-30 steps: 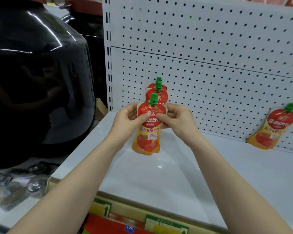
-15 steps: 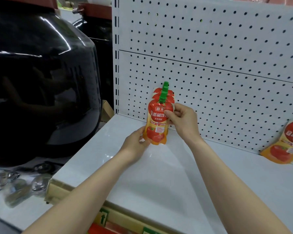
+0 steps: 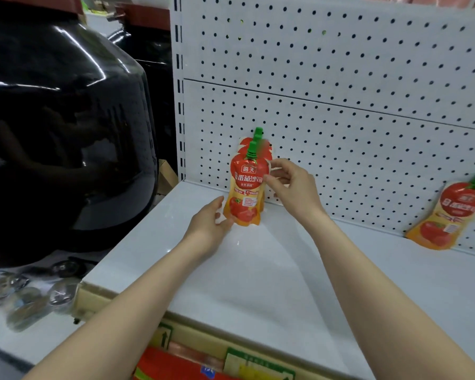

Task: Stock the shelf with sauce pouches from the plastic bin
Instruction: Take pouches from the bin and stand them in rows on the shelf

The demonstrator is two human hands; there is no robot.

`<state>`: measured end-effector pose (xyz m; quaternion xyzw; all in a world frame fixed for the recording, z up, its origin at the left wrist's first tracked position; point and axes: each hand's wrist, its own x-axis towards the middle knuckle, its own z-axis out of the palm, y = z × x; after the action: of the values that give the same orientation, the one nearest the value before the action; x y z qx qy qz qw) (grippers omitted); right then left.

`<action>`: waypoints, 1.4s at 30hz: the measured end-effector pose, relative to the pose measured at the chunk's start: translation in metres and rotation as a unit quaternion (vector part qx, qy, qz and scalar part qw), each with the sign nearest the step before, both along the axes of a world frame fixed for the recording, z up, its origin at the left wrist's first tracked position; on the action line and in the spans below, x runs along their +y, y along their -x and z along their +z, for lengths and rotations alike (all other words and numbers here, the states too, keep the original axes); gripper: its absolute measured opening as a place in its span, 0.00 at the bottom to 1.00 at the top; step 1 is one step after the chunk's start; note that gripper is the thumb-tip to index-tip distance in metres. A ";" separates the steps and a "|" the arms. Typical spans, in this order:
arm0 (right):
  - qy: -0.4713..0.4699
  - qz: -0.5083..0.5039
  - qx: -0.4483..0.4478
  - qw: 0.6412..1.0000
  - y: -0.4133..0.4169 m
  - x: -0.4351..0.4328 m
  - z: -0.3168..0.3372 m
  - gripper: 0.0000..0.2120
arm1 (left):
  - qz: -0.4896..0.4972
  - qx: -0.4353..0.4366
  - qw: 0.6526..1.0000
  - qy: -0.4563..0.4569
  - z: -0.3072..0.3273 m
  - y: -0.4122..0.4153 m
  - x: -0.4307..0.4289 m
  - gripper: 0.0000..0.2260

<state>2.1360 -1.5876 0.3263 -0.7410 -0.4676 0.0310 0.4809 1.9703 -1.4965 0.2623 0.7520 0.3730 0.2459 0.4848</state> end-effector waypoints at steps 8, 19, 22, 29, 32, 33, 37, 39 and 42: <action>0.050 -0.122 -0.093 0.987 0.053 -0.125 -0.014 0.10 | -0.067 -0.077 0.991 -0.081 0.013 0.055 -0.066 0.11; 0.056 -0.341 -0.119 0.931 0.173 -0.390 -0.122 0.10 | -0.276 -0.138 0.946 -0.097 -0.035 0.098 -0.265 0.08; 0.066 -0.404 -0.064 0.910 0.194 -0.456 -0.167 0.10 | -0.347 -0.102 0.929 -0.082 -0.065 0.089 -0.319 0.08; 0.135 -0.502 0.106 0.848 0.216 -0.603 -0.274 0.09 | -0.485 0.000 0.873 -0.037 -0.153 0.033 -0.453 0.12; 0.200 -0.534 0.188 0.800 0.203 -0.669 -0.319 0.12 | -0.515 0.050 0.855 -0.030 -0.195 -0.001 -0.517 0.13; 0.218 -0.540 0.213 0.784 0.195 -0.690 -0.333 0.13 | -0.523 0.072 0.849 -0.032 -0.210 -0.013 -0.537 0.15; 0.303 -0.533 0.287 0.736 0.142 -0.762 -0.390 0.18 | -0.556 0.176 0.811 -0.056 -0.285 -0.061 -0.610 0.22; 0.326 -0.531 0.308 0.719 0.109 -0.787 -0.420 0.18 | -0.567 0.221 0.790 -0.080 -0.323 -0.086 -0.640 0.25; 0.348 -0.512 0.363 0.696 0.068 -0.793 -0.468 0.25 | -0.571 0.263 0.769 -0.117 -0.370 -0.116 -0.674 0.29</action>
<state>2.0683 -2.3808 -0.1422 -0.9114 0.2391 0.2074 0.2630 2.0860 -2.1710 -0.1076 0.9126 -0.0435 -0.2414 0.3271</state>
